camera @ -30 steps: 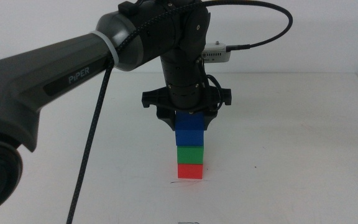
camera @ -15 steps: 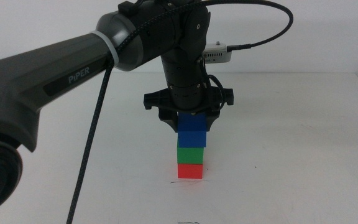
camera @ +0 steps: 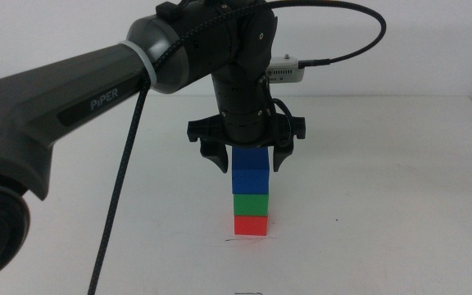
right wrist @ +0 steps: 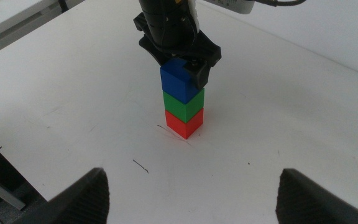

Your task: Stack red cubes first, then green, then blue cubes in a specific spot.

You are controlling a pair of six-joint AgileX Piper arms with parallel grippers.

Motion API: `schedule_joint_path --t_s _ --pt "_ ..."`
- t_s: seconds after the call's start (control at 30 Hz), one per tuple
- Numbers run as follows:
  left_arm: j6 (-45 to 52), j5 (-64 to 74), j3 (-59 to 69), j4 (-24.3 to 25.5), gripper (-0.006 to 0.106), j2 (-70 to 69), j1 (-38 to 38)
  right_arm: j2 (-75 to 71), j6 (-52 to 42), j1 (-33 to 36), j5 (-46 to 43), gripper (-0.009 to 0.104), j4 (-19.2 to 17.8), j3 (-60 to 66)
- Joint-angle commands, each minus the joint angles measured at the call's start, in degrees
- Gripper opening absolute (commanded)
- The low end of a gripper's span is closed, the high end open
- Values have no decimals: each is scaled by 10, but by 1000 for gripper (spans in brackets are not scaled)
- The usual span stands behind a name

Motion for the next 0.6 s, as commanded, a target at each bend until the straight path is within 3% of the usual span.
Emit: schedule_joint_path --t_s 0.0,0.57 --pt "11 43 -20 2 90 -32 -3 4 -5 -3 -36 88 -3 -12" --pt "18 43 -20 4 94 -89 2 4 -5 -3 -36 88 -3 -12"
